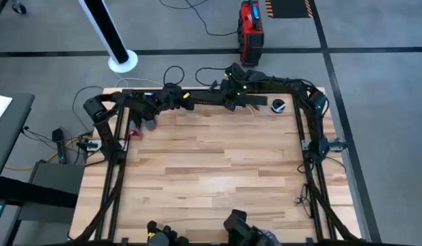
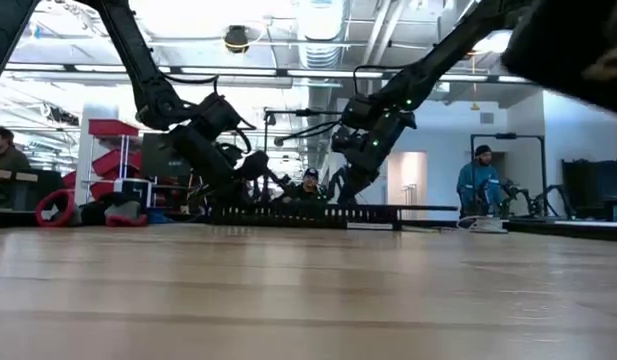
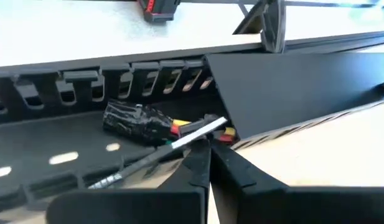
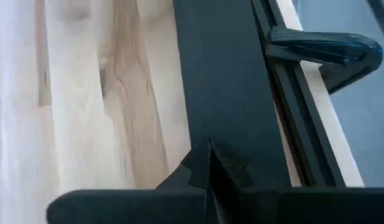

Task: Ziptie cables
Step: Close the black cable duct

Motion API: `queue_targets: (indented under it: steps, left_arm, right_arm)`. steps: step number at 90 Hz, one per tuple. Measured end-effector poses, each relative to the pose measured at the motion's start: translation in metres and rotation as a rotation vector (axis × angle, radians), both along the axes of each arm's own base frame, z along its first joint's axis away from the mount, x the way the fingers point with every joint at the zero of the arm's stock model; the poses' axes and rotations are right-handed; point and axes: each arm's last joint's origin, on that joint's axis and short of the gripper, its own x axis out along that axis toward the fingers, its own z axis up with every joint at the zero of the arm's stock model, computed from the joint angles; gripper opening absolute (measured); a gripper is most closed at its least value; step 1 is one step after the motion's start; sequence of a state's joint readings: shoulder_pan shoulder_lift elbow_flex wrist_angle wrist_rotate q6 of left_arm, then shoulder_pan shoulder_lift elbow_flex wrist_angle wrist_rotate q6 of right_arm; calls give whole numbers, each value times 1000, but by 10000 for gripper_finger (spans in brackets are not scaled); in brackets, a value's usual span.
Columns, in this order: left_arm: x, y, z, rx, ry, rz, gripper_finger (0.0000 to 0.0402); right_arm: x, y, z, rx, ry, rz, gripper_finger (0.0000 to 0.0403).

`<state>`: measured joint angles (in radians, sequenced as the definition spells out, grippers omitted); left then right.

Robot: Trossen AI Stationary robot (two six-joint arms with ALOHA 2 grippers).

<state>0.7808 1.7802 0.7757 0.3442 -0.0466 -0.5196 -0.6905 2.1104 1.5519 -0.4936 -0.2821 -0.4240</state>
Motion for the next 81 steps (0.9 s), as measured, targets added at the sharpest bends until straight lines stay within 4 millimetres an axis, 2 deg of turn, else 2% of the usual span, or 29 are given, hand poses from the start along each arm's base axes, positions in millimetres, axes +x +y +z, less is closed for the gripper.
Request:
queue_targets:
  steps: [12, 28, 44, 63, 81]
  left_arm:
    - [0, 0, 0, 2, 0, -2, 0]
    - [-2, 3, 2, 13, -5, 0, 0]
    - [-4, 5, 1, 11, -3, -19, 0]
    - [-4, 4, 0, -1, -2, -28, 0]
    - [-4, 4, 0, -1, 0, -32, 0]
  right_arm:
    - [4, 0, 11, -14, -4, 4, 0]
    - [-4, -2, 35, -54, 22, -25, 0]
    - [-14, -10, 23, -64, 76, -82, 0]
    - [-13, -13, 13, -58, 42, -105, 0]
    - [3, -11, -2, -65, 31, -53, 0]
